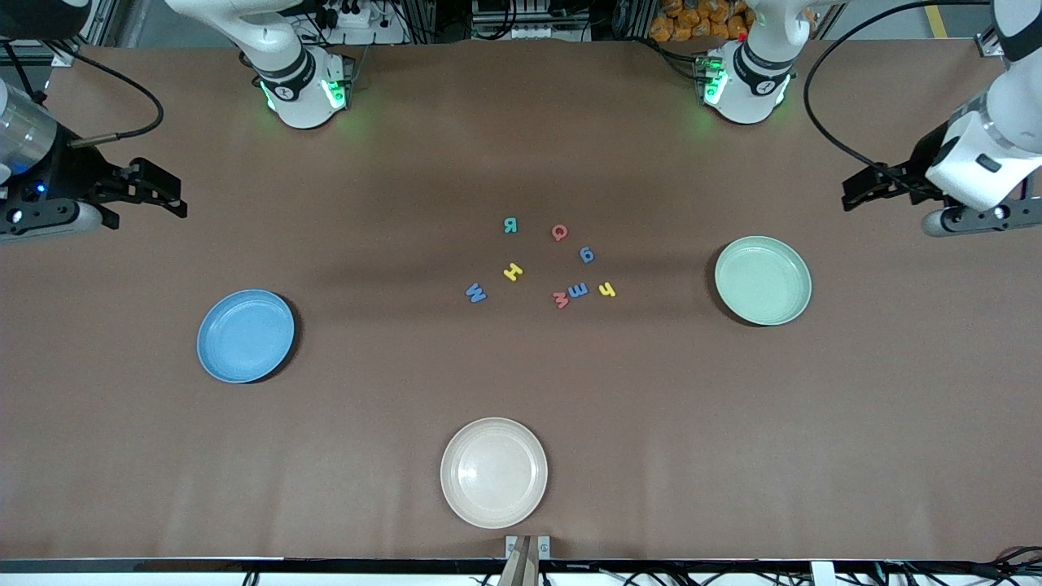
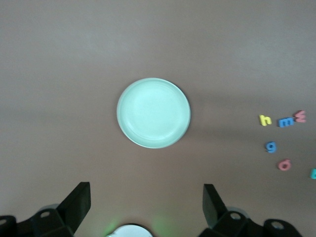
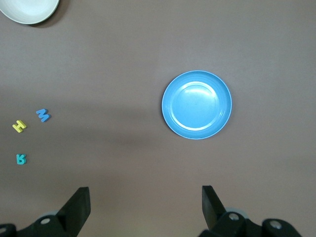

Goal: Sort uppercase to blue plate, lowercase to green plate
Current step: 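Move both grippers from rest toward the foam letters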

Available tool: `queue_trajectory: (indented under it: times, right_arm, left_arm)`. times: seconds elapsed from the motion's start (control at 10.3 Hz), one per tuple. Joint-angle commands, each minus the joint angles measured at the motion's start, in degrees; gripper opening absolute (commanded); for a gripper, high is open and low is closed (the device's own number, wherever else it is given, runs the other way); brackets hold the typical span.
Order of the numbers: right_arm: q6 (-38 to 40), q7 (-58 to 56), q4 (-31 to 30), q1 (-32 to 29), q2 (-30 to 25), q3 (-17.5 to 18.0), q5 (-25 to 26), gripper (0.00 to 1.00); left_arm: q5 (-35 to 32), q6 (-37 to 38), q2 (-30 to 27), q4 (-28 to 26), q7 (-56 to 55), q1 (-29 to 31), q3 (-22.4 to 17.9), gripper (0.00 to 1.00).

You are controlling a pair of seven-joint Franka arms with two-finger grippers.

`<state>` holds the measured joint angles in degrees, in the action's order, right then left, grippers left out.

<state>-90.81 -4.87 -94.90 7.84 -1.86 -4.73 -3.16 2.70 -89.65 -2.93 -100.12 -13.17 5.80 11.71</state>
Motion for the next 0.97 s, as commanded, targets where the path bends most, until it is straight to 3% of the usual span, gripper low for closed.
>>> queue_trajectory:
  times: [0.0,0.48,0.87]
  right_arm:
    - [0.19,-0.58,-0.54,-1.16,-0.34,1.21,-0.70,1.00]
    - [-0.68,0.65,-0.54,-0.12,2.47,3.50,-0.62,1.00]
    - [-5.07,5.56,-0.54,3.14,8.53,5.68,-0.35,1.00]
  left_arm:
    - [1.70,-4.28,-0.23,-4.62,-7.90,0.26,4.08,1.00]
    - [1.70,-27.38,1.08,-19.74,-23.55,-0.08,15.60,1.00]
    - [1.26,-38.04,6.61,-24.07,-28.93,-2.19,18.00,1.00]
